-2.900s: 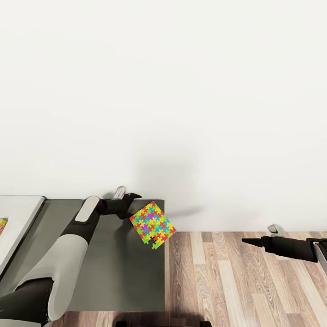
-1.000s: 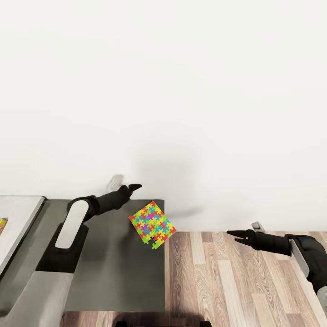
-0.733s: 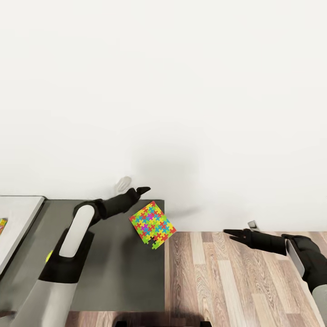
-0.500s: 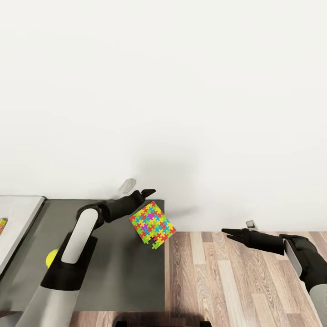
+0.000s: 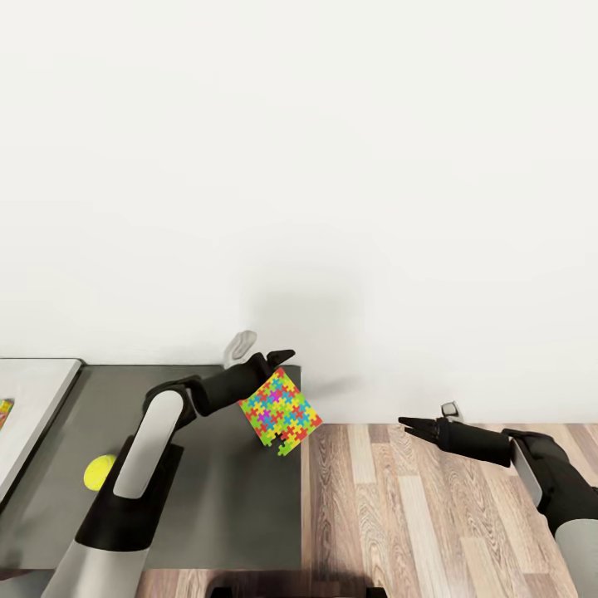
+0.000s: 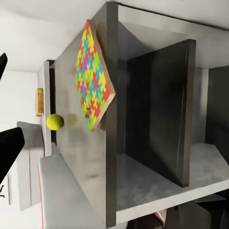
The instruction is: Put all the toys in the child's room - the three board games (two on the bed and one on the table), the two jigsaw puzzles on the table, and the tennis ball on the table - inside the toy box on the table in the child's room.
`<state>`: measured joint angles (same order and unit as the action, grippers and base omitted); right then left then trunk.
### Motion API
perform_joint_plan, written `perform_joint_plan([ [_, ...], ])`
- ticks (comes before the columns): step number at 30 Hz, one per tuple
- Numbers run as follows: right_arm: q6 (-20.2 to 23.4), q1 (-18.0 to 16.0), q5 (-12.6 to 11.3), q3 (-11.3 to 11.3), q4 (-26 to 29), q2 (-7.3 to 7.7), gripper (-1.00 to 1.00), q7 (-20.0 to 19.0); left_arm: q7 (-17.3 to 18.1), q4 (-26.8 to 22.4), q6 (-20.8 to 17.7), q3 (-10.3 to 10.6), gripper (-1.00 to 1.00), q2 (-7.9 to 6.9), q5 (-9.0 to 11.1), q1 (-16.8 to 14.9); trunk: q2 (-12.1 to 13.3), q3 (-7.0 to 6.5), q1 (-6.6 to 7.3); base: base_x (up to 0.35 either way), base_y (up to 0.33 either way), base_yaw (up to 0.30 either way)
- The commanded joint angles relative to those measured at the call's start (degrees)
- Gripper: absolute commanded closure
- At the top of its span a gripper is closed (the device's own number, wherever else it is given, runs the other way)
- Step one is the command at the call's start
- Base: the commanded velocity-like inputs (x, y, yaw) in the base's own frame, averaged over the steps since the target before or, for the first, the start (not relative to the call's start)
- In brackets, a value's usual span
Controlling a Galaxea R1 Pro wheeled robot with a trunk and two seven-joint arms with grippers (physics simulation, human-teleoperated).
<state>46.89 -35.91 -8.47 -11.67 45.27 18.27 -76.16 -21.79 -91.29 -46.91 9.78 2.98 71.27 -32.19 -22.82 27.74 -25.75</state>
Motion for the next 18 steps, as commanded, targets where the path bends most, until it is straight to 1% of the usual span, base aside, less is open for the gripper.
perform_joint_plan([
  [1, 0.1, 0.0, -0.2, 0.0, -0.1, -0.07, -1.0, -0.2, -0.6, -0.2, -0.1, 0.0, -1.0, 0.09, 0.6, 0.0, -0.1, 0.08, -0.03, 0.0, 0.0, 0.0],
  [2, 0.1, 0.0, -0.2, 0.0, -0.1, -0.07, -1.0, -0.2, -0.6, -0.2, -0.1, 0.0, -1.0, 0.09, 0.6, 0.0, -0.1, 0.08, -0.03, 0.0, 0.0, 0.0],
  [3, 0.5, 0.3, -0.4, -0.3, 0.2, 0.26, -1.0, 0.1, -0.9, 0.2, 0.2, 0.3, -1.0, -0.25, 1.0, -0.3, -0.1, 0.08, -0.03, 0.0, 0.0, 0.0],
  [4, 0.7, 0.0, -0.3, -0.6, 0.6, 0.57, -1.0, 0.5, -1.3, 0.5, 0.5, 0.7, -1.0, -0.57, 1.3, -0.5, -0.1, 0.08, -0.03, 0.0, 0.0, 0.0],
  [6, 0.2, -0.5, -0.2, -0.8, 1.0, 0.37, -1.0, 0.6, -1.3, 1.1, 1.2, 1.0, -1.0, -1.21, 1.2, -0.1, -0.1, 0.08, -0.03, 0.0, 0.0, 0.0],
  [18, 0.2, -0.5, -0.2, -0.8, 1.0, 0.37, -1.0, 0.6, -1.3, 1.3, 1.5, 1.0, -1.0, -1.23, 1.2, -0.1, -0.1, 0.08, -0.03, 0.0, 0.0, 0.0],
])
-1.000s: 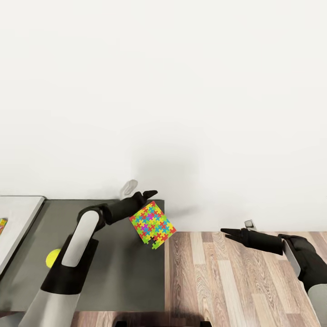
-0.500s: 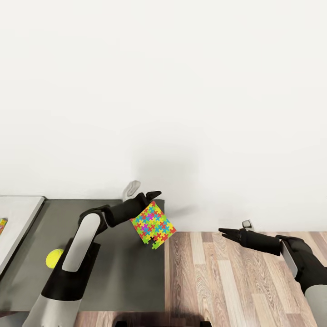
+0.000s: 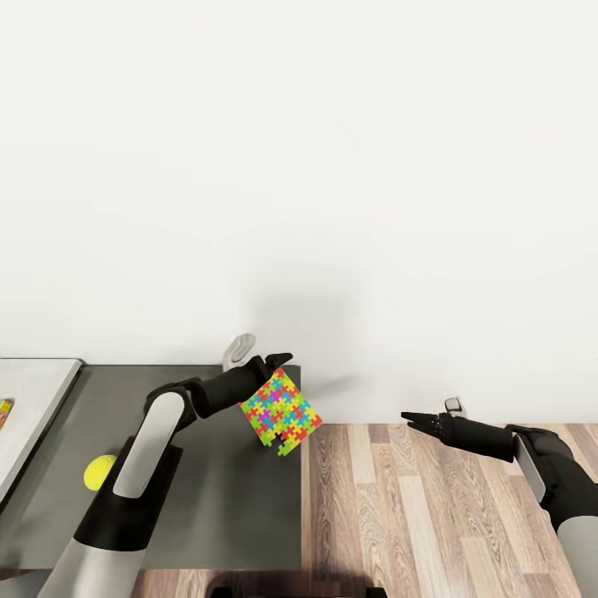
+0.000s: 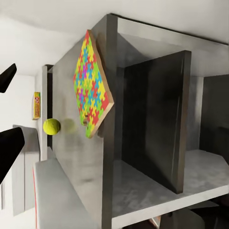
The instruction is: Put all the toys in the child's room - the three board games (two on the bed and one on the table), the two jigsaw puzzles on the table, and the tennis ball on the table - inside the toy box on the table in the child's room.
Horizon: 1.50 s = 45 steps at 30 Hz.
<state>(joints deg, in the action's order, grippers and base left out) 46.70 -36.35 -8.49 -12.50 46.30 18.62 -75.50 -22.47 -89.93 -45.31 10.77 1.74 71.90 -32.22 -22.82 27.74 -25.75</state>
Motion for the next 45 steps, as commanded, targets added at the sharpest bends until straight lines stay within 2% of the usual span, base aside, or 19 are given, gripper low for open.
perform_joint_plan([
  [1, 0.4, 0.0, -0.2, 0.0, 0.0, 0.01, -1.0, -0.1, -0.6, -0.1, -0.1, 0.0, -1.0, 0.02, 0.6, 0.0, -0.1, 0.08, -0.03, 0.0, 0.0, 0.0],
  [21, 0.4, 0.0, -0.2, 0.0, 0.0, 0.01, -1.0, -0.1, -0.6, -0.1, -0.1, 0.0, -1.0, 0.02, 0.6, 0.0, -0.1, 0.08, -0.03, 0.0, 0.0, 0.0],
  [28, 0.6, -0.7, 0.0, 0.5, -0.5, -0.61, -1.0, -0.7, 0.3, -1.4, -0.4, -1.9, -1.0, -0.53, 0.4, 1.2, -0.1, 0.08, -0.03, 0.0, 0.0, 0.0],
  [45, 0.8, -0.6, 0.1, 0.6, -0.4, -0.69, -1.0, -1.1, 0.4, -1.5, -0.5, -2.4, -1.0, -0.89, 0.4, 1.4, -0.1, 0.08, -0.03, 0.0, 0.0, 0.0],
])
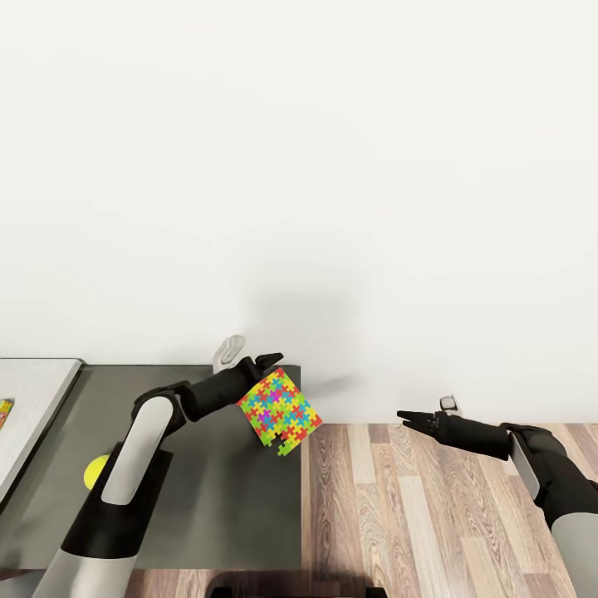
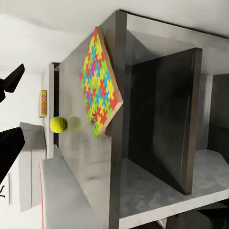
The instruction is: Put all the toys in the child's room - the three board games (two on the bed and one on the table), the two jigsaw puzzles on the table, and the tennis ball on the table - inside the toy box on the table in the child's room.
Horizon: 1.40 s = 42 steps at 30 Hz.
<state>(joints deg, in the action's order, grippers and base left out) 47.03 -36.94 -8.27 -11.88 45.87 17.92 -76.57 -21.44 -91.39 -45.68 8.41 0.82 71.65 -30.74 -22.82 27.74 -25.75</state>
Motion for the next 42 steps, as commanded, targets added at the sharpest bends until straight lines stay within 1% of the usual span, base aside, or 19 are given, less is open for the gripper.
perform_joint_plan([
  [1, 0.4, 0.0, -0.2, 0.0, 0.0, 0.01, -1.0, -0.1, -0.6, 0.0, -0.1, 0.0, -1.0, 0.01, 0.6, 0.0, -0.1, 0.08, -0.03, 0.0, 0.0, 0.0],
  [10, 0.0, 0.1, -0.2, 0.0, 0.0, 0.01, -1.0, 0.1, -0.6, 0.0, -0.1, -0.1, -1.0, -0.03, 0.3, 0.0, -0.1, 0.08, -0.03, 0.0, 0.0, 0.0],
  [13, -0.4, -0.8, -1.2, -0.5, -1.0, 0.05, -1.0, -0.3, 0.4, 0.3, -0.3, -1.0, -1.0, -1.01, 1.3, -0.6, -0.1, 0.08, -0.03, 0.0, 0.0, 0.0],
  [14, -0.4, -1.2, -1.5, -0.5, -1.3, 0.05, -1.0, -0.3, 0.7, 0.3, -0.3, -1.4, -1.0, -1.04, 1.6, -0.6, -0.1, 0.08, -0.03, 0.0, 0.0, 0.0],
  [17, -0.4, -2.1, -1.5, -0.5, -2.3, 0.05, -1.0, -0.3, 0.8, 0.3, -0.3, -1.4, -1.0, -1.04, 2.1, -0.6, -0.1, 0.08, -0.03, 0.0, 0.0, 0.0],
  [42, -0.4, -2.1, -1.5, -0.5, -2.5, 0.05, -1.0, -0.3, 0.8, 0.3, -0.3, -1.4, -1.0, -1.04, 2.1, -0.6, -0.1, 0.08, -0.03, 0.0, 0.0, 0.0],
])
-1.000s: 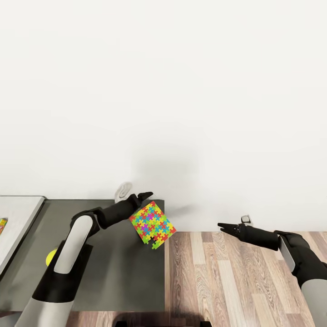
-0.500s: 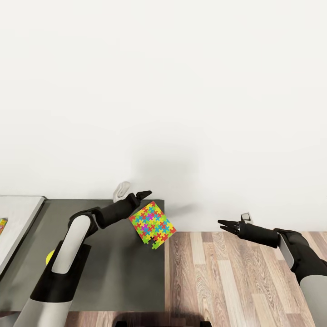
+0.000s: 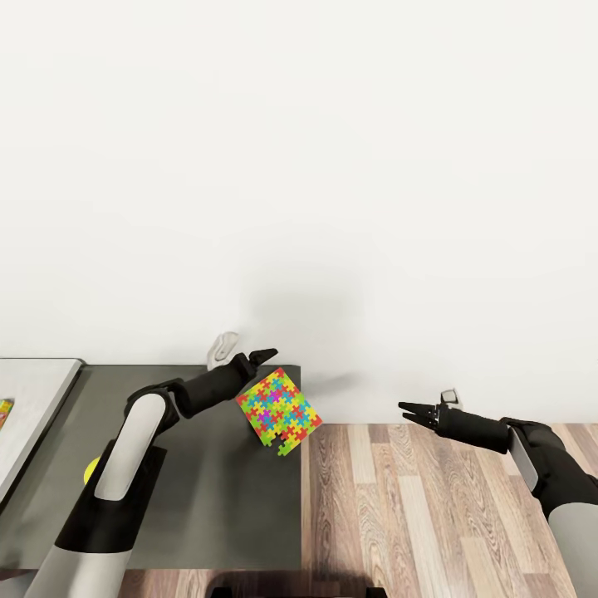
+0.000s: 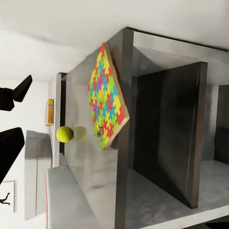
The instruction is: Put all the toys in the child's room - the three board games (two on the bed and one on the table), the two jigsaw puzzles on the table, and the tennis ball on the table - inside the toy box on the table in the child's room.
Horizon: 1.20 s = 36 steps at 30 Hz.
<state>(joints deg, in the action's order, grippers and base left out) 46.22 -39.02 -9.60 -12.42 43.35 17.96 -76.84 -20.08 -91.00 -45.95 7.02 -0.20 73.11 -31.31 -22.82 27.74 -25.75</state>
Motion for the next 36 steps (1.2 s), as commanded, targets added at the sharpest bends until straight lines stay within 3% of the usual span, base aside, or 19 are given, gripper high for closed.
perform_joint_plan([
  [1, 0.4, 0.0, -0.2, 0.0, 0.0, 0.01, -1.0, -0.1, -0.6, -0.1, 0.0, 0.0, -1.0, -0.02, 0.6, 0.0, -0.1, 0.08, -0.03, 0.0, 0.0, 0.0],
  [19, 0.7, 0.4, 0.0, -0.2, 0.9, 0.12, -1.0, -0.1, -0.7, -0.4, -0.1, 0.0, -1.0, -0.3, 0.1, 0.0, -0.1, 0.08, -0.03, 0.0, 0.0, 0.0],
  [26, 1.0, 1.1, -1.9, -0.5, 2.8, 0.14, -1.0, -0.7, -1.8, -0.7, -0.1, 0.2, -1.0, -0.79, -0.3, -0.7, -0.1, 0.08, -0.03, 0.0, 0.0, 0.0],
  [36, 1.1, 1.4, -2.6, -0.6, 3.5, 0.15, -1.0, -0.9, -2.4, -0.5, -0.2, 0.2, -1.0, -0.91, -0.6, -1.2, -0.1, 0.08, -0.03, 0.0, 0.0, 0.0],
])
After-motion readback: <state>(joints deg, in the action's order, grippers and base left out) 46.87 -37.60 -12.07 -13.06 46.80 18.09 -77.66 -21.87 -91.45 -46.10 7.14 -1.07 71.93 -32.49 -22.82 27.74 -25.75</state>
